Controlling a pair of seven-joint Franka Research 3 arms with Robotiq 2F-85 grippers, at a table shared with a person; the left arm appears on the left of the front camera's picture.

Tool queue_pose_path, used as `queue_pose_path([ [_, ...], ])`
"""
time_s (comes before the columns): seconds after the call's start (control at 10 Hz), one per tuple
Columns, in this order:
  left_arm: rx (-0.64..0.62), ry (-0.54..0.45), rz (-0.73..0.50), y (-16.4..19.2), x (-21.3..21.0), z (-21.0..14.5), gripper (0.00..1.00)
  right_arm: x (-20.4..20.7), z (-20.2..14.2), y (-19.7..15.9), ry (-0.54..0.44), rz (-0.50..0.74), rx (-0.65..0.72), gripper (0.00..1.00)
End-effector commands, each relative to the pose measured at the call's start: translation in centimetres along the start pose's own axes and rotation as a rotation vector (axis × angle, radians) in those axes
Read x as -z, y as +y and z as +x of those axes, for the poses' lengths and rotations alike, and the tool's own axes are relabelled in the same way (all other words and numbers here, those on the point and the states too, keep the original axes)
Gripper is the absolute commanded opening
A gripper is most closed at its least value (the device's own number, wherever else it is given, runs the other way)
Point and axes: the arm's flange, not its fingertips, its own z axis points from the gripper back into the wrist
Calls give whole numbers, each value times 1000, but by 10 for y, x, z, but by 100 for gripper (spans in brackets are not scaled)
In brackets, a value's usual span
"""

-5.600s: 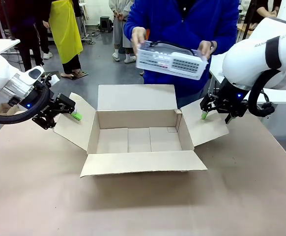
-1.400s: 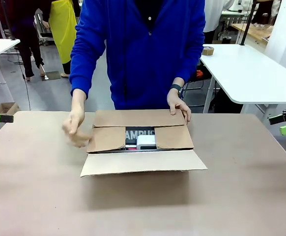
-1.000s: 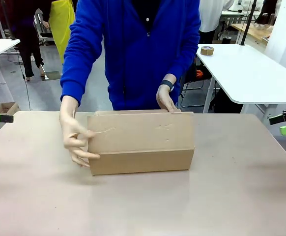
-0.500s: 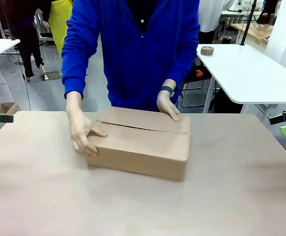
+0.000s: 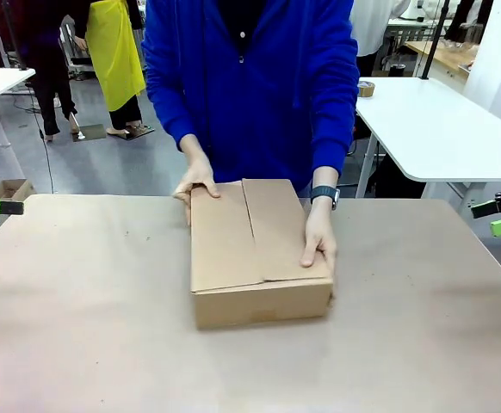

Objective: Pack the gift set into the box.
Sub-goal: Press and hold the closed box until the human finishes sealing it.

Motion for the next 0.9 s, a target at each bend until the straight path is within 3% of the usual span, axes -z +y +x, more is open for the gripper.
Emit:
queue_pose_path([
  [0.0, 7, 5, -5, -3, -1, -2, 100, 0, 5, 1, -23, 0, 16, 100],
  [0.6, 7, 5, -5, -3, -1, -2, 100, 0, 0, 0, 0, 0, 0, 100],
  [0.7, 0, 0, 0, 0, 0, 0, 100, 18, 23, 2, 77, 10, -45, 100],
  [0.8, 45, 74, 16, -4, 23, 17, 100, 41, 50, 5, 141, -4, -119, 100],
])
